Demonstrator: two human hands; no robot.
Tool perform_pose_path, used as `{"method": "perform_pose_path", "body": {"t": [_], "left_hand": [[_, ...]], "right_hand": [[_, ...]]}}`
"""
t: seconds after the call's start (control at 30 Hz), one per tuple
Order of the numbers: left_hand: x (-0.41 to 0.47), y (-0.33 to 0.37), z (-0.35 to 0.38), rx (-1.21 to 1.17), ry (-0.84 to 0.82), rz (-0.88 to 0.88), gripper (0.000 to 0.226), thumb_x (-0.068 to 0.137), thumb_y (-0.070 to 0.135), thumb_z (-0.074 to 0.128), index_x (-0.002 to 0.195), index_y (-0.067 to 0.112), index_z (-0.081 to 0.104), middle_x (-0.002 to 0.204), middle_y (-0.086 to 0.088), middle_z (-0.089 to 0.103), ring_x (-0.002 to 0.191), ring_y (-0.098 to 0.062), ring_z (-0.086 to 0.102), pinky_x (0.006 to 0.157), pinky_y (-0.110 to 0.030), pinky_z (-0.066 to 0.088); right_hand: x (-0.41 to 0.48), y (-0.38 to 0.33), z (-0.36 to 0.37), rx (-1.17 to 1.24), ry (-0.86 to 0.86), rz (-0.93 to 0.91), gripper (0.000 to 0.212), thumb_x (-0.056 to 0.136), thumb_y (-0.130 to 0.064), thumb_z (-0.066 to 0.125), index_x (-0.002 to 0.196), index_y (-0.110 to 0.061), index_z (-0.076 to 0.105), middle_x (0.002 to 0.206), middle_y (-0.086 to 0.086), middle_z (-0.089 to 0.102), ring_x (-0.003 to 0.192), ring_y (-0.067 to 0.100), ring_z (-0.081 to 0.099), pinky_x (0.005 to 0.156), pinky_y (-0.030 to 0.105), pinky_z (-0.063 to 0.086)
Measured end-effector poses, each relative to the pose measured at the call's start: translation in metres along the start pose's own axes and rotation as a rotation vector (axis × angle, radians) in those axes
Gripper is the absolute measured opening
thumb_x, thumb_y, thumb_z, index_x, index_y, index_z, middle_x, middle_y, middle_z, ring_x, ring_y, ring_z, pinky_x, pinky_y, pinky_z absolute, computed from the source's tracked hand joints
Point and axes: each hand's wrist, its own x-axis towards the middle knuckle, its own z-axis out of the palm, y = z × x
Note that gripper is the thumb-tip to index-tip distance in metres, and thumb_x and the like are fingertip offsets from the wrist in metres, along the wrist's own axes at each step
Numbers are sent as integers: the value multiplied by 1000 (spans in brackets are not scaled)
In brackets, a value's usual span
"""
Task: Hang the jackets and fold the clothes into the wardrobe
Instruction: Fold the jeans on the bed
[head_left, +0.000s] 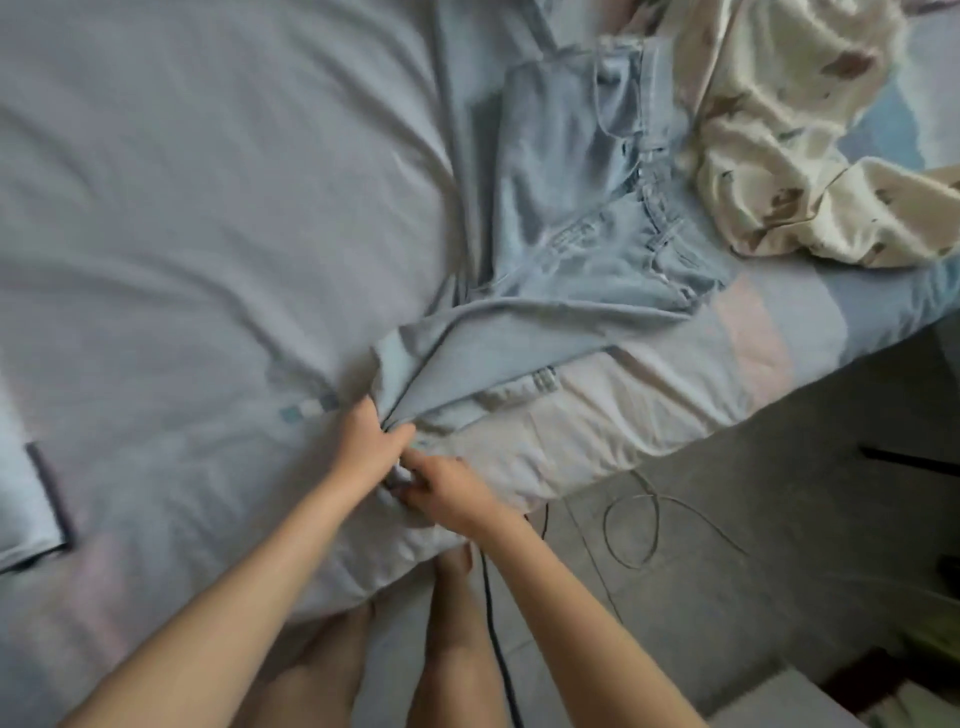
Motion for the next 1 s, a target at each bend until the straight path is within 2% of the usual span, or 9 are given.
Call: {"method": "perform_pose_path", "body": {"t": [0.13, 0.23, 0.33, 0.43, 0.53, 0.7, 0.8, 0.9, 1.0], "left_hand": [[-23, -41, -42, 15, 60, -52, 46, 66, 18, 55, 103, -8, 62, 101, -24, 66, 97, -24, 61, 78, -31, 46], [-40, -71, -76, 95, 77, -103, 48, 58, 24, 49, 96, -3, 61, 97, -22, 65, 94, -29, 62, 81, -41, 49], [-52, -96, -98, 158, 59, -131, 50, 57, 23, 46, 97, -2, 62, 94, -21, 66, 95, -34, 63, 78, -43, 51], [-62, -104, -115, 336, 26, -118, 50, 65, 21, 55, 111, 1, 56, 110, -24, 62, 105, -39, 59, 86, -46, 49], [-85, -94, -122, 562, 94, -71, 86, 70, 25, 78, 140, 3, 32, 138, -24, 40, 124, -40, 43, 99, -47, 38], [-140, -24, -127, 608, 129, 619, 133, 48, 50, 87, 150, 23, 6, 158, -11, 11, 145, -23, 5, 112, -54, 14], [-175, 35, -133, 410, 52, 641, 122, 59, 34, 84, 151, 27, 6, 155, -8, 25, 144, -23, 22, 117, -46, 21], [-206, 60, -157, -209, 181, 425, 68, 62, 34, 69, 123, 47, 42, 111, 3, 67, 102, -19, 66, 83, -40, 54], [-230, 73, -187, -296, 273, 389, 44, 62, 23, 66, 105, 27, 59, 87, 4, 68, 81, -6, 66, 73, -31, 54]], "right_hand": [[-13, 16, -10, 836, -44, 216, 46, 88, -46, 60, 118, -11, 63, 113, 7, 68, 101, 14, 63, 97, 31, 47], [-14, 32, -30, 1382, 319, 431, 83, 79, -74, 44, 130, -9, 49, 113, 14, 64, 95, 24, 64, 91, 33, 49], [-11, 45, -51, 1598, 764, 559, 118, 42, -82, 72, 133, -11, 49, 126, 6, 57, 111, 22, 57, 101, 38, 45], [-11, 45, -67, 1599, 964, 633, 45, 75, -38, 74, 108, -11, 61, 119, 4, 58, 106, 21, 58, 85, 33, 51], [-20, 5, -66, 1552, 939, 506, 27, 81, -15, 66, 106, -8, 59, 109, 9, 63, 95, 21, 62, 74, 29, 53], [-85, -112, -39, 1060, 679, 60, 33, 77, 0, 65, 108, -9, 59, 95, 4, 66, 87, 14, 65, 73, 27, 53], [-130, -169, -32, 974, 372, -155, 28, 73, -10, 59, 101, -11, 63, 89, 0, 70, 86, 12, 66, 74, 28, 52], [-168, -203, -36, 885, 42, -289, 41, 88, -28, 52, 127, -20, 56, 123, -10, 64, 117, 3, 56, 95, 21, 46], [-191, -222, -53, 892, 22, -336, 35, 96, -28, 52, 128, -14, 56, 118, 0, 67, 113, 12, 61, 94, 21, 47]]}}
